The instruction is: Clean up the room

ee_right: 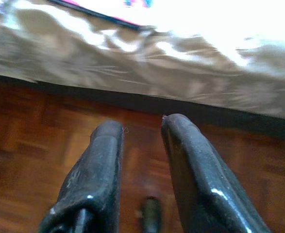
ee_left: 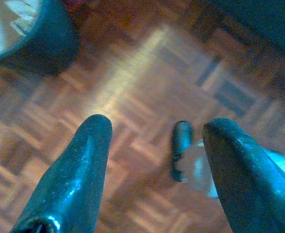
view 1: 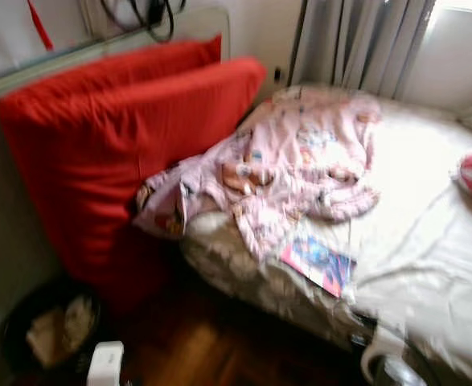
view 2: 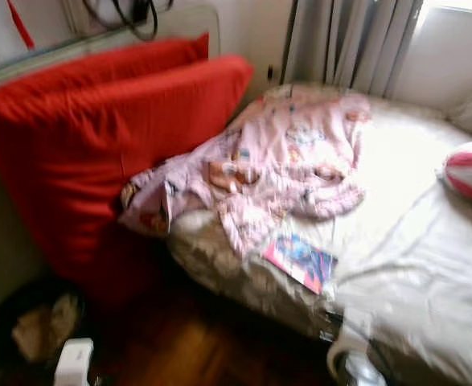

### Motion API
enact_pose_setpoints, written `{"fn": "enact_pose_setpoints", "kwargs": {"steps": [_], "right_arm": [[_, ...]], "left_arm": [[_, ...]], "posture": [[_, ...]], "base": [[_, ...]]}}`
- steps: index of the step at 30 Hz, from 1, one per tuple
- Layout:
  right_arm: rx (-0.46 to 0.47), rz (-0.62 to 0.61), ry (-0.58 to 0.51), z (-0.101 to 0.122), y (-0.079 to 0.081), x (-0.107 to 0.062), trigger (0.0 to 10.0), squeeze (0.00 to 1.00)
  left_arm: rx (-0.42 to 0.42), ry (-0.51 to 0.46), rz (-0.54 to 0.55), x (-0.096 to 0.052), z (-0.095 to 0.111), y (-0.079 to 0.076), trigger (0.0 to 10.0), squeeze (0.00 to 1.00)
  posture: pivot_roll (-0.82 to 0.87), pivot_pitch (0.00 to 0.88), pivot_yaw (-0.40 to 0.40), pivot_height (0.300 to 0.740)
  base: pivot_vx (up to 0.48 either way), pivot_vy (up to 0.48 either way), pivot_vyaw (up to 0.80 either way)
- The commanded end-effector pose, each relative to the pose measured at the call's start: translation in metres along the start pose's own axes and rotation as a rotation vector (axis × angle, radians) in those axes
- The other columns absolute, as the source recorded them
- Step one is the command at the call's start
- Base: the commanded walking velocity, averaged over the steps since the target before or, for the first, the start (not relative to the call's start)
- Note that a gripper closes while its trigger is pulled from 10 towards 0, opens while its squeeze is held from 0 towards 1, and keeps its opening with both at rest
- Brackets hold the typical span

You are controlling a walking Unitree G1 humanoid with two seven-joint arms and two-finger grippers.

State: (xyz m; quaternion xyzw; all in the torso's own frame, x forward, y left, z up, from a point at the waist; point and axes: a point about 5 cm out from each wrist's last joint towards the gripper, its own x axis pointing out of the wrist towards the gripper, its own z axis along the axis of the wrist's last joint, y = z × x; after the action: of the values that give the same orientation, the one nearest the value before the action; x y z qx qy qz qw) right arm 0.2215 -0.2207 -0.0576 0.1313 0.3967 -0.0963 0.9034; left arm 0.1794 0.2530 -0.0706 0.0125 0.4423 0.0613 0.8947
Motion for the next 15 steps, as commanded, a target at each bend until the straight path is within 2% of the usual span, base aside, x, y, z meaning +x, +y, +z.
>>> {"fn": "enact_pose_setpoints", "kwargs": {"steps": [1, 15], "right_arm": [[0.006, -0.030, 0.009, -0.0017, -0.0113, -0.0023, 10.0, 0.00], [-0.012, -0.017, 0.014, -0.0031, -0.0107, -0.0025, 10.0, 0.00]], "left_arm": [[0.014, -0.005, -0.022, 0.0010, 0.0015, -0.0057, 10.0, 0.00], [0.007, -0.002, -0.029, 0.0007, 0.0000, -0.0056, 10.0, 0.00]], "posture": [[0.09, 0.000, -0.023, 0.740], [0.09, 0.000, -0.022, 0.740]], "base": [[0.000, 0.000, 0.00], [0.000, 0.000, 0.00]]}}
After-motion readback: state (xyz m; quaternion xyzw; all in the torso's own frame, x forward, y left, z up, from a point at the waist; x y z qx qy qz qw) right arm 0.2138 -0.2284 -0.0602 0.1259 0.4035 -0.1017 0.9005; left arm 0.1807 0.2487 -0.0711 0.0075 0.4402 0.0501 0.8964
